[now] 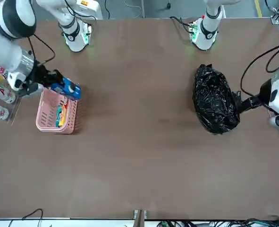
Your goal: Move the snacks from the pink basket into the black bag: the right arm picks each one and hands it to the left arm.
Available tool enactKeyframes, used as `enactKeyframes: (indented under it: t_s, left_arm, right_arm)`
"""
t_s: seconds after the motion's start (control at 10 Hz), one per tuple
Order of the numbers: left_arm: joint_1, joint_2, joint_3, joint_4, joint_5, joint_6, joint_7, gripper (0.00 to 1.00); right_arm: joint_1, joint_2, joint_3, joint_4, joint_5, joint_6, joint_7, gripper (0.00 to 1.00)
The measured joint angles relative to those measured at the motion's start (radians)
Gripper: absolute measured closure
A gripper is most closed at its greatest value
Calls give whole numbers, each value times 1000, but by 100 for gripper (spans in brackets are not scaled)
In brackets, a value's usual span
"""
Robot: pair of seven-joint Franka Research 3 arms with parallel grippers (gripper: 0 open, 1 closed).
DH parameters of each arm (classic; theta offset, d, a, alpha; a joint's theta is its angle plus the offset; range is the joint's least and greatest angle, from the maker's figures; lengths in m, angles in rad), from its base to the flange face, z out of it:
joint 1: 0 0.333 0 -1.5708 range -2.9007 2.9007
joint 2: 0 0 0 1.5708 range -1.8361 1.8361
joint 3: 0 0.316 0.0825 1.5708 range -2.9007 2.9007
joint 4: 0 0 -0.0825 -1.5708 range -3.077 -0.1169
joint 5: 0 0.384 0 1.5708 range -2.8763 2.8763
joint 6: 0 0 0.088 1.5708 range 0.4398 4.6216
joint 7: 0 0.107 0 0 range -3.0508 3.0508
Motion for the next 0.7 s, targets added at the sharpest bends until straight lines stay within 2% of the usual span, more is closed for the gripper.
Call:
enactKeyframes:
  t_s: [0.2, 0.4, 0.7]
  left_arm:
    - [-45, 14, -4, -1, -5, 0, -154, 0]
    - [-83, 28, -6, -1, -56, 3, -332, 0]
    - [-125, 48, -11, -1, -94, 9, -582, 0]
  right_arm:
    - [64, 59, 1, 0, 145, 70, 7, 60]
    - [140, 109, 1, 1, 308, 146, 8, 60]
    - [309, 173, 3, 2, 564, 325, 11, 60]
